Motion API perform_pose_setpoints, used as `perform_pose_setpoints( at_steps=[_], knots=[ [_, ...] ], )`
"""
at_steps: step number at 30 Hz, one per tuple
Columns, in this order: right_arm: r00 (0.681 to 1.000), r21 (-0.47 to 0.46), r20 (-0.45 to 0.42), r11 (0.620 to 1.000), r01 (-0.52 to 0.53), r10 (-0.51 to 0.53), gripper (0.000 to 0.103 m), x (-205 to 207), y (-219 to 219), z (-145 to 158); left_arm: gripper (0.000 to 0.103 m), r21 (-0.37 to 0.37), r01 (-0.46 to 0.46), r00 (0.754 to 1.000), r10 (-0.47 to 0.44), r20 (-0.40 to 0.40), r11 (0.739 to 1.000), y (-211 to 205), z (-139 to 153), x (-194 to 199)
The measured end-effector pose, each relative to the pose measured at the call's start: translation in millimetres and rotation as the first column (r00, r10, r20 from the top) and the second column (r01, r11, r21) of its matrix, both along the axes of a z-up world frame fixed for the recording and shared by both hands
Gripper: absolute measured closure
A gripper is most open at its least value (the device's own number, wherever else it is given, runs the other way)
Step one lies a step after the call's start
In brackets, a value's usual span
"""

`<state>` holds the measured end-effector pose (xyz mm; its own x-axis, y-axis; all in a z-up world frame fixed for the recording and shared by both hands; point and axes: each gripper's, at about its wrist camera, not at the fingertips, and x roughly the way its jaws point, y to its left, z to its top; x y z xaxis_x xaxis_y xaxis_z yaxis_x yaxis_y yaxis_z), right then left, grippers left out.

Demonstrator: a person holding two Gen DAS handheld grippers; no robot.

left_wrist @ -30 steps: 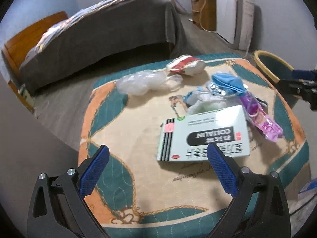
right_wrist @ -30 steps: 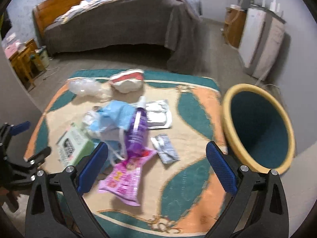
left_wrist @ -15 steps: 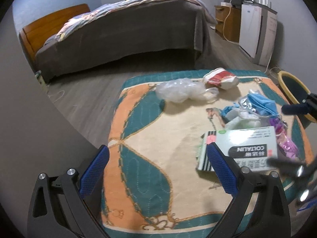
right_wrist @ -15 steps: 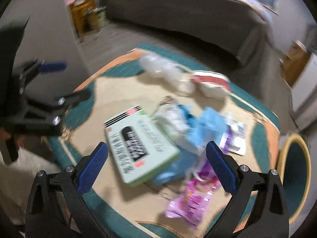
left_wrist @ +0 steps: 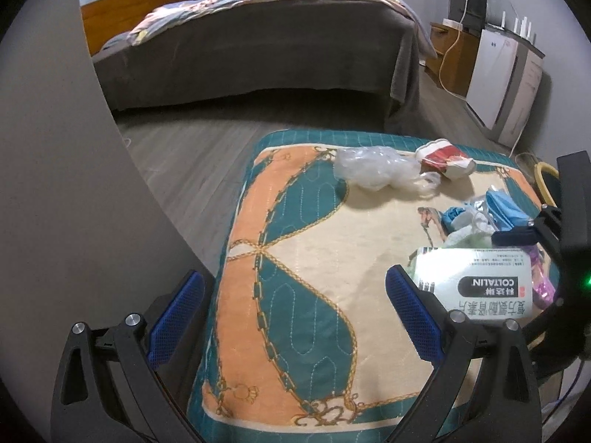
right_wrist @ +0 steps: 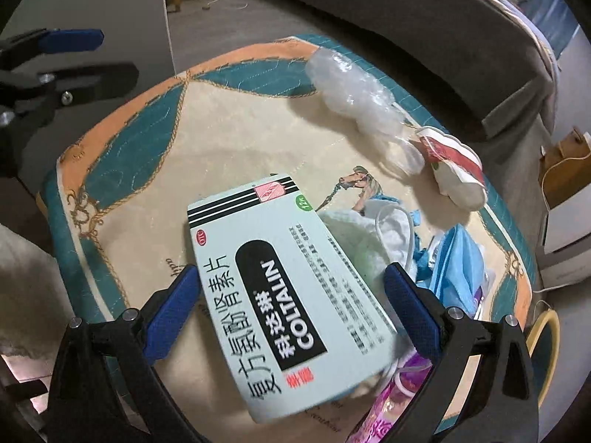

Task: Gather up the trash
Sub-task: 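Lower the right tool onto the white COLTALIN box and close it, then lift the box with right tool while left tool grasps the blue mask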

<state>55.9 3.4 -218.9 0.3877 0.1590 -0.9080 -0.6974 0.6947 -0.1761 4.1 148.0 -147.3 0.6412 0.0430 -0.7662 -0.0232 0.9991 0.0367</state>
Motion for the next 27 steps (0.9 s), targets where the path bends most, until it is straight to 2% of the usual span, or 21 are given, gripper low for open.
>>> perform_pose_setpoints(
  at_steps=[2,4,6,7,15,21,27],
  knots=[
    [1.000,-0.014,0.005,1.000,-0.012,0.012,0.006,2,3,-4,0.005,0.007,0.007,1.000,-0.007,-0.002,1.000,-2,-2,2],
    [0.999,-0.036,0.021,0.999,-0.027,0.028,0.011,0,4,-7,0.005,0.012,0.014,1.000,-0.014,-0.006,1.000,-3,-4,3],
    [0.998,-0.049,0.046,0.998,-0.029,0.031,0.024,-2,2,-6,0.005,0.017,0.021,1.000,-0.021,-0.008,1.000,-5,-5,4],
    [0.998,-0.044,0.054,0.999,-0.020,0.022,0.025,-2,0,-4,0.005,0.021,0.024,1.000,-0.024,-0.007,0.999,-6,-6,5],
    [0.993,0.107,0.070,0.991,0.086,-0.094,0.030,-5,-37,32,0.005,0.010,0.020,1.000,-0.020,0.001,1.000,-11,-3,8],
    [0.972,0.245,0.092,0.951,0.187,-0.215,0.030,-10,-77,70,0.005,-0.001,0.056,0.998,-0.056,0.027,0.998,-33,7,15],
    [0.930,0.361,0.077,0.880,0.310,-0.360,0.030,-4,-133,96,0.005,0.005,0.130,0.991,-0.130,0.035,0.991,-68,7,21]
  ],
)
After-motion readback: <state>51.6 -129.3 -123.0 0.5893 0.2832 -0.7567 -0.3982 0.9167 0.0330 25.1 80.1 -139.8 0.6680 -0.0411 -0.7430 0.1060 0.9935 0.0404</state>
